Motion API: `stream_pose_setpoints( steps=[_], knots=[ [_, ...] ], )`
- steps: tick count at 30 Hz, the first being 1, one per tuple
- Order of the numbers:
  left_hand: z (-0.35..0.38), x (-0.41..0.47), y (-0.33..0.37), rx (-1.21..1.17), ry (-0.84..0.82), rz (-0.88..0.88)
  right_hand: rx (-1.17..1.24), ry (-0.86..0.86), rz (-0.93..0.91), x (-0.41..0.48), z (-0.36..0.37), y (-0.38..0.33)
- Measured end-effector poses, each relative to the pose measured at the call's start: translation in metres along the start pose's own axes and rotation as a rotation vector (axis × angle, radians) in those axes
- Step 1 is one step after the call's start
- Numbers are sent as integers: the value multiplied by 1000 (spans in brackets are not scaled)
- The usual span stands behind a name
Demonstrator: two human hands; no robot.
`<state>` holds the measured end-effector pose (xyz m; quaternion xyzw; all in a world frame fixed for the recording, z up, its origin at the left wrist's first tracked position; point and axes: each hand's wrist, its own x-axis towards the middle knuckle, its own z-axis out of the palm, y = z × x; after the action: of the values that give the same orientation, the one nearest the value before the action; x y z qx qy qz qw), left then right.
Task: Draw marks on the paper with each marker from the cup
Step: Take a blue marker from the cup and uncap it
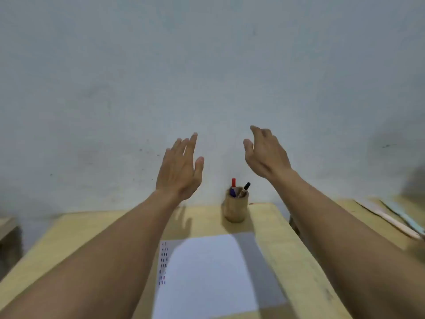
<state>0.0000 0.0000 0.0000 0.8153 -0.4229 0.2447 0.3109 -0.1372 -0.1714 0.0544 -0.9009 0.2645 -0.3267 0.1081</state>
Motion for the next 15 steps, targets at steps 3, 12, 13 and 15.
stream_pose_setpoints(
  steps=[3,12,13,15],
  knots=[
    [33,-28,5,-125,-125,-57,-5,-63,36,-21,20,17],
    [132,-56,11,-234,-505,-307,36,-296,77,-42,69,61],
    [142,-54,12,-260,-525,-328,62,-315,75,-40,76,66],
    [162,-50,14,-288,-547,-346,91,-352,77,-35,88,75]
  ],
)
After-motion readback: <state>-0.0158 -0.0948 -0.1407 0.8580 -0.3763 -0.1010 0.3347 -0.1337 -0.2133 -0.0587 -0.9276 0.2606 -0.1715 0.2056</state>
